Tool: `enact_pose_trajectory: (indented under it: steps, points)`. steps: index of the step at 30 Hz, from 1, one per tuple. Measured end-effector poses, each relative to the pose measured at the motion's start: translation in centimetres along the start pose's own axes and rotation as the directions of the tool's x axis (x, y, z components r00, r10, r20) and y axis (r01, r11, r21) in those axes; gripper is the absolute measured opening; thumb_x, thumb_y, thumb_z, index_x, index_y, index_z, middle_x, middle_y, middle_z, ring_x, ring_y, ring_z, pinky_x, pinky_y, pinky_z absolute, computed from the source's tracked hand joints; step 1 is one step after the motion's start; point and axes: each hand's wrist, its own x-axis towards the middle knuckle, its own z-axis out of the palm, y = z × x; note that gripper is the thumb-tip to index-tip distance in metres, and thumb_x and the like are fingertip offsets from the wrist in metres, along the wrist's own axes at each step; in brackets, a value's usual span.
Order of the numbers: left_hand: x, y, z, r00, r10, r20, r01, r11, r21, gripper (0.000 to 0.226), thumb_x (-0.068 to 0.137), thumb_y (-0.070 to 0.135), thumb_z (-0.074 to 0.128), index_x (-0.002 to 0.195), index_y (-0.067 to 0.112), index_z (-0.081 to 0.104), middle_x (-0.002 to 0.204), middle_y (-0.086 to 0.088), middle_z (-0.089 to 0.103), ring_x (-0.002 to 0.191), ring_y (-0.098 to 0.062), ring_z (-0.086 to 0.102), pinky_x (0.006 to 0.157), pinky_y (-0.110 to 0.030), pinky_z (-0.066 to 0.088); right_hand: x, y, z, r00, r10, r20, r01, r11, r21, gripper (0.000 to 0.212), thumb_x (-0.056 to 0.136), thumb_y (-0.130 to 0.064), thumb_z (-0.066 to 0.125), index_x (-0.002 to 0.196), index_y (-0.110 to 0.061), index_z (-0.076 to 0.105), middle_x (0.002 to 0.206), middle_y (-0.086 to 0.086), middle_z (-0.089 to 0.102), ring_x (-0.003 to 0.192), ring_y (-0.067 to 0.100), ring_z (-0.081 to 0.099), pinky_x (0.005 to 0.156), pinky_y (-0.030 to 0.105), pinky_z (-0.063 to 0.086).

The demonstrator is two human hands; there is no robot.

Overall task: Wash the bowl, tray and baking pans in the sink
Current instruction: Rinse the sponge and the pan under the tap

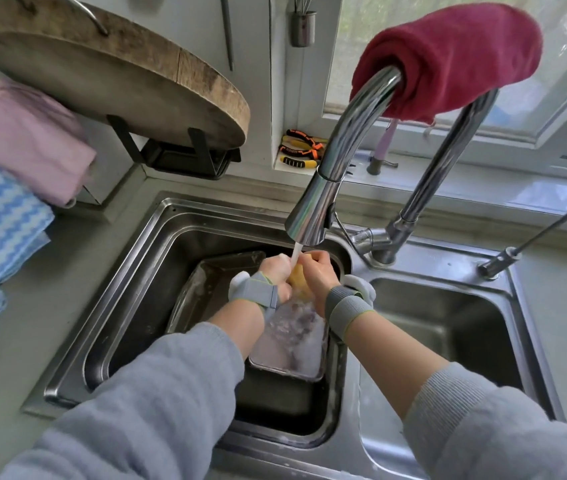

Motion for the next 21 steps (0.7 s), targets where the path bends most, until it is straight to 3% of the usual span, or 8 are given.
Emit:
enact_pose_trajectory:
  steps: [2,4,6,9,12,15,17,21]
  points:
    - [-0.2,0.7,0.2,0.999,0.046,-0.004,-0.045,0.996,0.078,0.034,0.098,0.008,0.034,0.114,-0.016,0.052,0.1,-0.038,0.051,0.078,-0.025,0.052,0.064,-0.027,0.039,-0.1,-0.4,0.6,1.0,-0.018,-0.011,0.019,1.0,0.007,0.033,0.091,-0.031,0.053,0.119,-0.017,0.044,0.117,0.014,0.055,0.103,0.03,0.056,0.087,0.041,0.051]
    - [0.5,1.2,0.0,0.997,0.072,0.002,-0.072,0.994,0.086,0.045,0.097,0.009,0.037,0.136,-0.013,0.039,0.119,-0.036,0.053,0.111,-0.036,0.056,0.077,-0.032,0.043,-0.3,-0.9,1.5,0.999,-0.037,-0.013,0.038,0.999,0.033,0.033,0.09,-0.03,0.051,0.12,-0.019,0.04,0.122,0.016,0.053,0.107,0.031,0.056,0.095,0.044,0.049]
    - [2.6,1.1,-0.5,0.999,0.036,-0.027,-0.035,0.997,0.062,0.049,0.089,0.018,0.049,0.132,-0.006,0.048,0.124,-0.03,0.056,0.115,-0.042,0.056,0.101,-0.043,0.045,-0.4,-1.5,2.4,0.999,-0.034,0.015,0.033,0.997,0.074,0.045,0.083,-0.033,0.055,0.122,-0.02,0.036,0.123,0.017,0.051,0.11,0.033,0.055,0.097,0.049,0.048]
    - [4.1,0.5,-1.9,1.0,0.017,0.006,-0.017,0.999,0.033,0.041,0.089,0.032,0.054,0.113,-0.002,0.058,0.113,-0.019,0.063,0.106,-0.032,0.061,0.1,-0.048,0.046,-0.7,-1.5,3.0,0.998,-0.048,0.049,0.045,0.997,0.067,0.05,0.082,-0.037,0.059,0.122,-0.019,0.036,0.12,0.016,0.055,0.11,0.033,0.056,0.099,0.05,0.047]
    - [0.0,0.2,-2.8,0.992,0.106,0.067,-0.104,0.994,-0.042,0.032,0.098,0.015,0.046,0.121,-0.004,0.056,0.109,-0.025,0.06,0.099,-0.034,0.059,0.09,-0.046,0.05,-1.0,-1.0,2.2,0.986,-0.057,0.157,0.036,0.991,0.129,0.057,0.084,-0.037,0.067,0.132,-0.024,0.038,0.124,0.005,0.054,0.113,0.026,0.055,0.101,0.048,0.046]
    - [-1.2,-0.7,-4.0,0.971,0.137,0.196,-0.126,0.99,-0.069,0.032,0.098,0.0,0.036,0.125,-0.008,0.051,0.095,-0.021,0.062,0.081,-0.028,0.063,0.067,-0.032,0.058,-1.5,-0.2,1.0,0.954,-0.124,0.272,0.096,0.989,0.112,0.065,0.071,-0.03,0.082,0.124,-0.025,0.045,0.121,0.005,0.058,0.109,0.025,0.061,0.093,0.044,0.053]
    - [-1.3,-0.9,-4.8,0.95,0.128,0.283,-0.098,0.988,-0.117,0.03,0.096,-0.005,0.038,0.12,-0.005,0.056,0.091,-0.016,0.065,0.07,-0.02,0.069,0.058,-0.026,0.058,-1.7,0.3,0.7,0.938,-0.153,0.312,0.123,0.986,0.113,0.071,0.06,-0.023,0.089,0.118,-0.017,0.048,0.118,0.018,0.062,0.105,0.033,0.065,0.086,0.046,0.056]
    - [-2.0,-0.4,-5.5,0.958,0.156,0.242,-0.153,0.988,-0.031,0.023,0.097,0.003,0.042,0.095,0.006,0.065,0.079,-0.011,0.065,0.058,-0.014,0.066,0.051,-0.025,0.055,-2.0,0.3,0.9,0.954,-0.114,0.278,0.077,0.987,0.142,0.076,0.048,-0.02,0.091,0.113,-0.011,0.054,0.112,0.023,0.064,0.096,0.038,0.067,0.08,0.055,0.056]
